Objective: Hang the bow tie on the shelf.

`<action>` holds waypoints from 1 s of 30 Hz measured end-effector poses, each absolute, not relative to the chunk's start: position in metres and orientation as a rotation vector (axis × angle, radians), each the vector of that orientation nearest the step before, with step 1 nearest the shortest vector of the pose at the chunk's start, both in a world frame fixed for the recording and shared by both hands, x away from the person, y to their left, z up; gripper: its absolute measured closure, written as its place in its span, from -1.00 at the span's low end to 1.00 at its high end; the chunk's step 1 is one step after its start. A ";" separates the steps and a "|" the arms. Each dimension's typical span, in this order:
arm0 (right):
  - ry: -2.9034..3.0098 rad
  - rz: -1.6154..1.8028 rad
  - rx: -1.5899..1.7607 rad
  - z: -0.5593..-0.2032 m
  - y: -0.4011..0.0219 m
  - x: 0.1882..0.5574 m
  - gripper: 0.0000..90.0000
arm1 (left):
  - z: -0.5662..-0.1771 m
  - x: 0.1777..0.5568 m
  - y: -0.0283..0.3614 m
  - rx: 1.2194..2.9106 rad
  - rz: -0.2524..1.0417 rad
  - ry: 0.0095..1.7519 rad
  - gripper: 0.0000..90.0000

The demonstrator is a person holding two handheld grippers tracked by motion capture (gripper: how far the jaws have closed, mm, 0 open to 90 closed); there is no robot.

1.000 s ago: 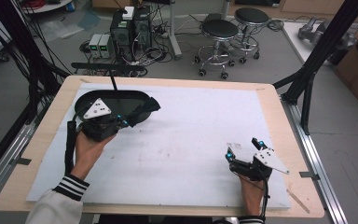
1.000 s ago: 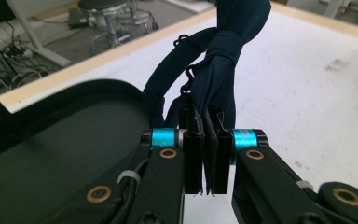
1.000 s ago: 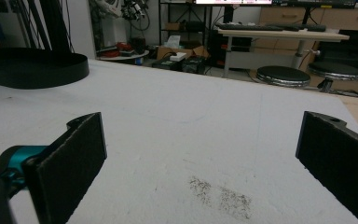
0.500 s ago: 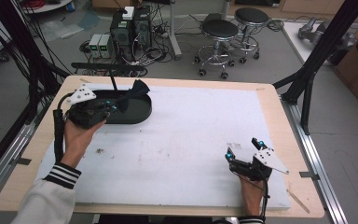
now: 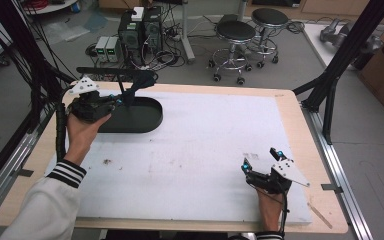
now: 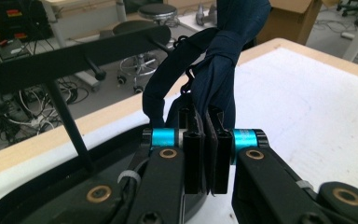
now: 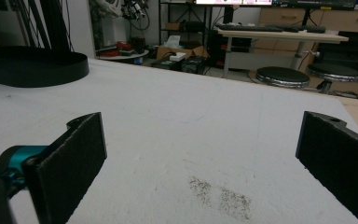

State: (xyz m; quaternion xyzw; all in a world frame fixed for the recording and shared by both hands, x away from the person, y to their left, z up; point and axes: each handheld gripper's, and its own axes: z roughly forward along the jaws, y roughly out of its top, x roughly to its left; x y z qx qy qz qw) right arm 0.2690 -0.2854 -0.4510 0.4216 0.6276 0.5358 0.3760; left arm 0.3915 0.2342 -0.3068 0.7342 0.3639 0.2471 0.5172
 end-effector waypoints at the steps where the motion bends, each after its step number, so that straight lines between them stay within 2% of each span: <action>1: 1.606 1.371 1.078 -0.451 -0.285 0.269 -0.99 | -0.308 0.393 0.235 1.761 0.591 0.880 0.93; 7: 1.603 1.373 1.077 -0.451 -0.286 0.269 -0.99 | -0.313 0.404 0.239 1.748 0.581 0.904 0.93; 16: 1.601 1.376 1.086 -0.451 -0.286 0.269 -0.99 | -0.301 0.417 0.244 1.705 0.639 0.919 0.93; 30: 1.598 1.380 1.087 -0.451 -0.286 0.268 -0.99 | -0.306 0.429 0.257 1.644 0.669 0.976 0.93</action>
